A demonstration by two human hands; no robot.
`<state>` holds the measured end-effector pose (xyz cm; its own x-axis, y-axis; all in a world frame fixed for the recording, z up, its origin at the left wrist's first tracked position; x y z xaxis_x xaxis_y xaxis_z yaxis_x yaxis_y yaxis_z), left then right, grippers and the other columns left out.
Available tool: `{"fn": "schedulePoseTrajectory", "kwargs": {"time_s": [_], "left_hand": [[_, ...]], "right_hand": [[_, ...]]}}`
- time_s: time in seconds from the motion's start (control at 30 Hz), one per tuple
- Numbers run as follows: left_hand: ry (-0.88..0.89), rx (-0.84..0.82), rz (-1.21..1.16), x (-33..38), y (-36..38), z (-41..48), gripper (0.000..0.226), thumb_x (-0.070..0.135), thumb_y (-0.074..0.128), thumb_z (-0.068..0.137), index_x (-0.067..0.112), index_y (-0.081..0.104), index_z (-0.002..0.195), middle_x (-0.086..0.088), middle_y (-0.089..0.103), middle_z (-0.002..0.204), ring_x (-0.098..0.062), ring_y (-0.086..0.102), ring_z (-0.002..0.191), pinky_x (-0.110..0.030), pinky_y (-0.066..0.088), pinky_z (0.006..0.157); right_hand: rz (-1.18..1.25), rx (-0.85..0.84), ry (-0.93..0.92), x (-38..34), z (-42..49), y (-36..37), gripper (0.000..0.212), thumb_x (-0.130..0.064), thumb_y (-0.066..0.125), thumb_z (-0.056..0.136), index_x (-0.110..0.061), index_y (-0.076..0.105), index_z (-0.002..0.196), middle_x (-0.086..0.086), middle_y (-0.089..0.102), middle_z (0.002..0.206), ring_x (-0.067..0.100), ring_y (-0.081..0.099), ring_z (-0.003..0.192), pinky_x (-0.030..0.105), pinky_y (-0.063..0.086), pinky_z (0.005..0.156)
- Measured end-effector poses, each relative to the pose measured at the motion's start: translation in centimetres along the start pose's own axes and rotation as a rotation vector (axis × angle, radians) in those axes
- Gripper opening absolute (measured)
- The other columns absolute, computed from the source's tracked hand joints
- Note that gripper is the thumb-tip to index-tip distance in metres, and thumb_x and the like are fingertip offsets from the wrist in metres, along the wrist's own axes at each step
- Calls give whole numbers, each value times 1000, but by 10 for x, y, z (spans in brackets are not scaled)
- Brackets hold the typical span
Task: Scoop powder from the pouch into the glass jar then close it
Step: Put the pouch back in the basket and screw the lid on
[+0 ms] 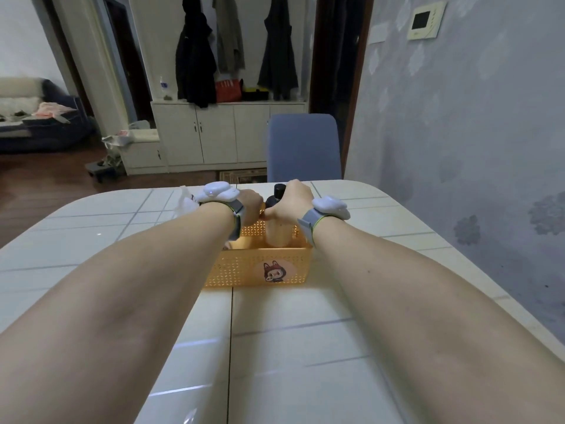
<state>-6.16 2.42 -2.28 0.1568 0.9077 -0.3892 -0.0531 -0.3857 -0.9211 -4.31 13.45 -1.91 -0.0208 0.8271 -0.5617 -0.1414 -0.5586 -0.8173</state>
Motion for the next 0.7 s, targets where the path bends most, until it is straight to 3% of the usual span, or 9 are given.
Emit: {"fn": "schedulePoseTrajectory", "kwargs": {"time_s": [0.1,0.23,0.33,0.43,0.57,0.7], "left_hand": [[-13,-7,40,1,2,1,32,11,52,103,9,58,134,-8,64,129,-21,63,111,-30,45,87],[-34,-36,12,-3,0,0,33,12,54,102,10,58,135,-8,66,123,-17,57,92,-24,42,74],[-63,-58,-9,-4,-1,3,35,14,55,102,11,57,137,-7,66,117,-17,57,90,-24,43,73],[-76,-101,12,-1,0,4,38,15,57,101,12,56,139,-6,63,109,-17,56,89,-25,43,74],[-88,-127,-8,1,0,1,34,16,55,103,7,57,135,-8,53,96,-21,53,94,-31,45,90],[-2,-29,-150,-15,-5,-13,28,19,51,101,6,64,123,-7,51,101,-24,50,93,-33,41,82]], "right_hand": [[-72,-18,5,2,6,8,56,-46,87,71,-13,57,104,6,63,96,22,63,91,30,52,75],[-162,14,5,1,11,12,69,-52,85,72,-11,55,120,10,61,112,21,60,96,30,54,83],[-128,-1,5,2,11,12,72,-42,87,73,-11,48,125,10,59,115,24,59,95,32,54,82],[-136,-3,-23,2,7,9,83,-34,90,68,-12,41,131,12,57,116,31,61,102,42,57,87],[-222,25,-86,-5,1,8,59,-26,82,74,-14,50,122,12,58,116,30,61,100,41,57,85],[-227,-27,-104,-8,-10,-7,21,-19,69,84,-12,54,98,8,64,98,25,62,85,28,47,62]]}}
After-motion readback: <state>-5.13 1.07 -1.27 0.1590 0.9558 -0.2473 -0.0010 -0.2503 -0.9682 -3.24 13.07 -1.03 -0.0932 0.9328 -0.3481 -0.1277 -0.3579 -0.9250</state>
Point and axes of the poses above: each hand's wrist, its own z-axis towards the middle knuckle, its own y-axis out of the palm, x = y × z, the point moved 1 cm from there along z, towards the middle knuckle
